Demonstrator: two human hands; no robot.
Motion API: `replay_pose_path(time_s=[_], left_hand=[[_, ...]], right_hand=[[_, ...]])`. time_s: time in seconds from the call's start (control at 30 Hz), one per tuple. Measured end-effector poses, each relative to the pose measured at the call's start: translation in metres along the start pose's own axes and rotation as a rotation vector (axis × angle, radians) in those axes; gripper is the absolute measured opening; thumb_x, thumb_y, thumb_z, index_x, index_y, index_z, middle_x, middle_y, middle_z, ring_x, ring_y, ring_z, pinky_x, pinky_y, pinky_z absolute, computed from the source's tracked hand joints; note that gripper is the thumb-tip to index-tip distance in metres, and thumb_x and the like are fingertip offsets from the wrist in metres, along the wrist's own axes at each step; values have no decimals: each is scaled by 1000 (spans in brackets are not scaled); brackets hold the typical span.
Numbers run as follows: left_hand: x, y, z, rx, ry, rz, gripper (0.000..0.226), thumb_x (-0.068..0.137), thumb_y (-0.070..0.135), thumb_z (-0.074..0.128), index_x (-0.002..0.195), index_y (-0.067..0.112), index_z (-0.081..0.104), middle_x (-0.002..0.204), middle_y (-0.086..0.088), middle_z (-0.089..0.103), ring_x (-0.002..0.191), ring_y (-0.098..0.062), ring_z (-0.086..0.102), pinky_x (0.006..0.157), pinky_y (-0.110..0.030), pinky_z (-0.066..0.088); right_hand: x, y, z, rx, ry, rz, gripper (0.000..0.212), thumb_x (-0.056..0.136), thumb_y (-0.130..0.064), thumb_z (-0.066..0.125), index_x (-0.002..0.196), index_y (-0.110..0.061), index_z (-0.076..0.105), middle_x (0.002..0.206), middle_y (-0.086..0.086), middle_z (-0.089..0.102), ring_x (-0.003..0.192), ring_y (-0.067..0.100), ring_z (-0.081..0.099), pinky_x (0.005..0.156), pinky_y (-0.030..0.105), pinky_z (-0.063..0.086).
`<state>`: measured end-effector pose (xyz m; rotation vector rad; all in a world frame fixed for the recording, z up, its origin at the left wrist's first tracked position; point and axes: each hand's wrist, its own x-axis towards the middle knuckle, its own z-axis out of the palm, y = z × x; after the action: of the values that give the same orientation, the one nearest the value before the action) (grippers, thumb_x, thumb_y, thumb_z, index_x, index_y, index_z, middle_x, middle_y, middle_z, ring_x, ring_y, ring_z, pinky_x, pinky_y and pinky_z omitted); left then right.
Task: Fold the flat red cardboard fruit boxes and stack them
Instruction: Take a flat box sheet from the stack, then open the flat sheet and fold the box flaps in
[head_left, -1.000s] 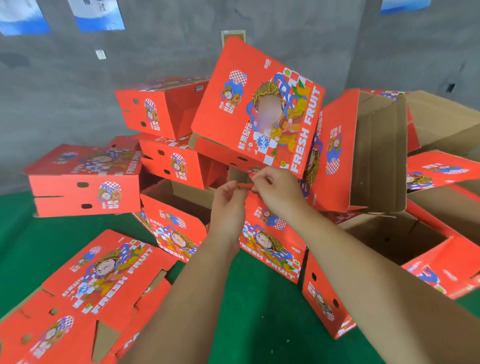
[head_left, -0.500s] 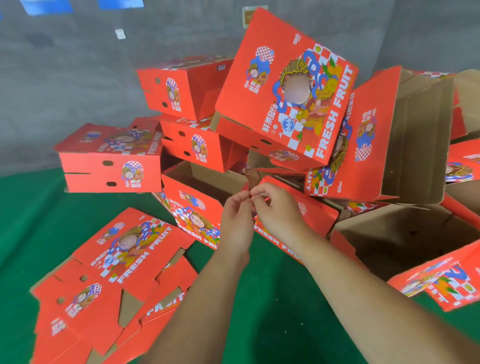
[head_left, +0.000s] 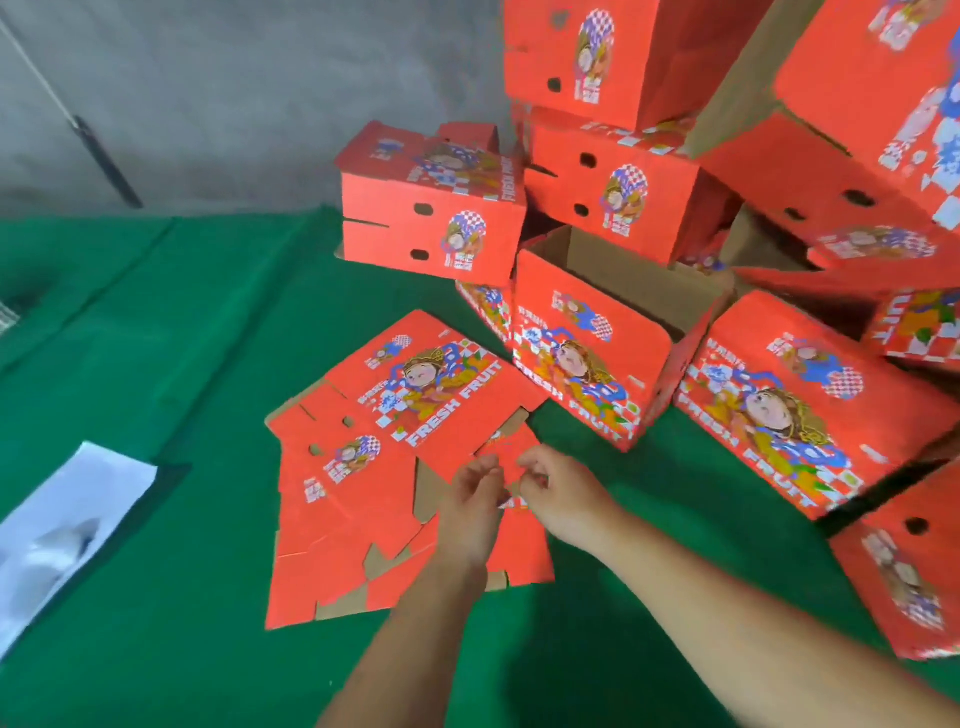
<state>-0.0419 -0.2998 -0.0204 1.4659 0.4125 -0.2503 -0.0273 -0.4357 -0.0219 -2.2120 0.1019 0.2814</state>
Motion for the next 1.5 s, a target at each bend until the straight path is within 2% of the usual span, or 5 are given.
replay_pose_path(time_s=[0.6, 0.87, 1.1, 1.37, 1.5], left_hand=[[91, -43, -231, 113, 70, -328, 35, 74, 25, 64, 100, 6, 76, 84, -19, 72, 75, -23, 61, 69, -34, 46], [132, -28, -209, -71, 54, -437, 25, 101, 32, 65, 94, 10, 55, 55, -7, 43, 38, -16, 37, 38, -23, 28], [122, -9, -205, -412, -129, -327, 20, 104, 5, 57, 122, 12, 57, 109, -9, 74, 92, -23, 68, 74, -30, 62], [64, -17, -187, 60, -452, -504, 28, 106, 34, 57, 118, 11, 65, 103, -3, 80, 99, -25, 72, 89, -37, 61], [45, -21, -190, 269, -467, -463, 35, 104, 42, 57, 125, 16, 67, 110, 2, 79, 87, -16, 72, 78, -26, 61]], right_hand=[[78, -45, 165, 1026, 247, 961, 31, 95, -30, 70, 117, -17, 53, 107, 7, 60, 97, 19, 68, 67, 24, 57], [87, -85, 213, 1000, 361, 836, 22, 98, -25, 62, 116, -19, 50, 95, 9, 67, 74, 21, 67, 72, 46, 65], [64, -86, 184, 1346, 146, 651, 18, 104, -22, 57, 114, -15, 70, 99, 7, 79, 77, 16, 77, 60, 32, 60], [23, -51, 140, 838, 413, 528, 10, 101, -17, 64, 102, -16, 74, 107, 17, 76, 101, 35, 72, 91, 51, 55], [-8, -20, 95, 512, 490, 370, 21, 100, -12, 62, 101, -26, 77, 98, -12, 77, 80, -5, 67, 73, 14, 51]])
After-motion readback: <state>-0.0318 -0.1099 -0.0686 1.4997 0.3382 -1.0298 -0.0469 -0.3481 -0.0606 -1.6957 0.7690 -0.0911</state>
